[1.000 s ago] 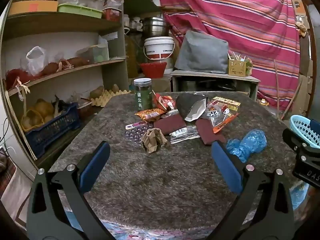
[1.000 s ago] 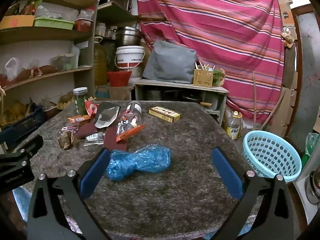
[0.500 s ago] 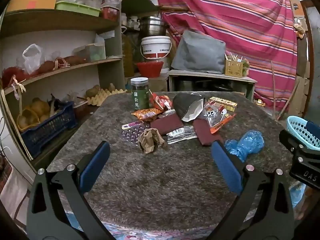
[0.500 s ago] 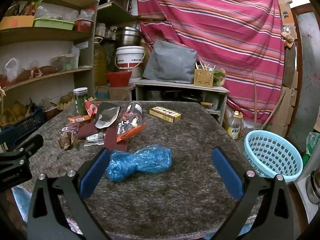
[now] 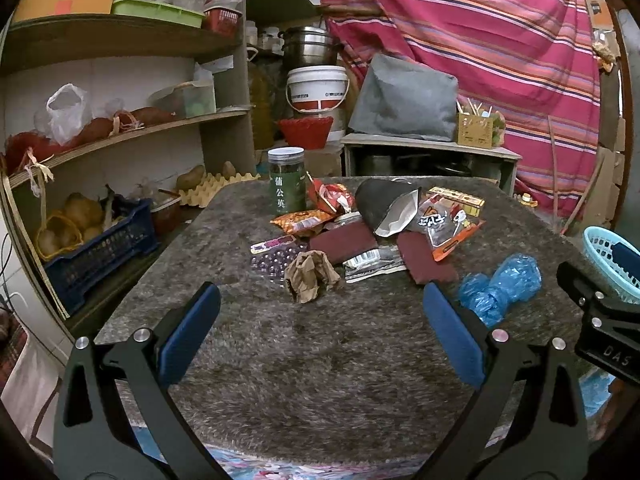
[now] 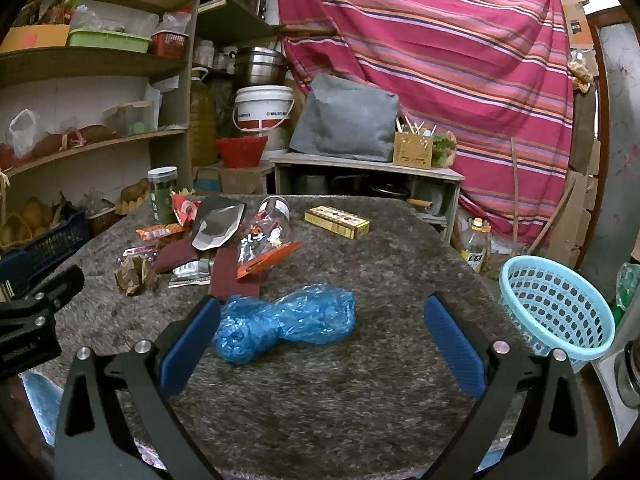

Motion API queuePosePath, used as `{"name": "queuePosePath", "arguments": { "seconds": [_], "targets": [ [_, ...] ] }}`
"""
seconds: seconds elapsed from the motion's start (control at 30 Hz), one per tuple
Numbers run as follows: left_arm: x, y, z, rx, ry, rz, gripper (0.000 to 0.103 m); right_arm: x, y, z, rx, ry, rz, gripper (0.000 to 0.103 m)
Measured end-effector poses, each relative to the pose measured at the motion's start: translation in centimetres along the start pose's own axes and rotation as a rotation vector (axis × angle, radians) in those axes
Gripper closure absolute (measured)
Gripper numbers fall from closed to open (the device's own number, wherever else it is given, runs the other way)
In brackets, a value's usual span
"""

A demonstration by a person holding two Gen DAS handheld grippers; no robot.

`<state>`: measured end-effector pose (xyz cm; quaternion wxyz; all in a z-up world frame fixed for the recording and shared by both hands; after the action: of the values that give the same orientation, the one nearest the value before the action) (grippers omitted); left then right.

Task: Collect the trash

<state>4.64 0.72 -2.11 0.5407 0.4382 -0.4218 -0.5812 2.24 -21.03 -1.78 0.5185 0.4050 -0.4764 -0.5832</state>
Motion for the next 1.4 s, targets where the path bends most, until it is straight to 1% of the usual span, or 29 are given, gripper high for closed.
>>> {"name": "queuePosePath", "arguments": {
  "seconds": [0.57,0.9,1.4],
  "targets": [
    [-0.58,-0.33,-0.4,-0.004,0.014,0.006,0.005,-0.54,-0.22,-0.38,0.007,-0.004,-0.005,0.004],
    [-0.74,-0.23,-0.38,0.005,0.013,0.006,0.005,-0.24,-0.08,-0.03,0.017,-0.007,-0.004,0.004],
    [-0.78,-0.22,-0.23,0.006,0.014,0.007,0.005,0.03,0.06,0.0,0.011,-0.007,0.0,0.004]
  ]
}}
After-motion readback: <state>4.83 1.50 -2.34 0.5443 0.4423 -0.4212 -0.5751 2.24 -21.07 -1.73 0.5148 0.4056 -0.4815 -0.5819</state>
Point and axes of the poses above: each gripper's, at about its wrist camera, not at the fingertips, and z roughly against the way its jaws point, x to its right, y to its top, the point moved 4 cm from there along -z, roughly the way its jaws point, and after that the axes turned 10 degrees about x, right-handed, at the moved point
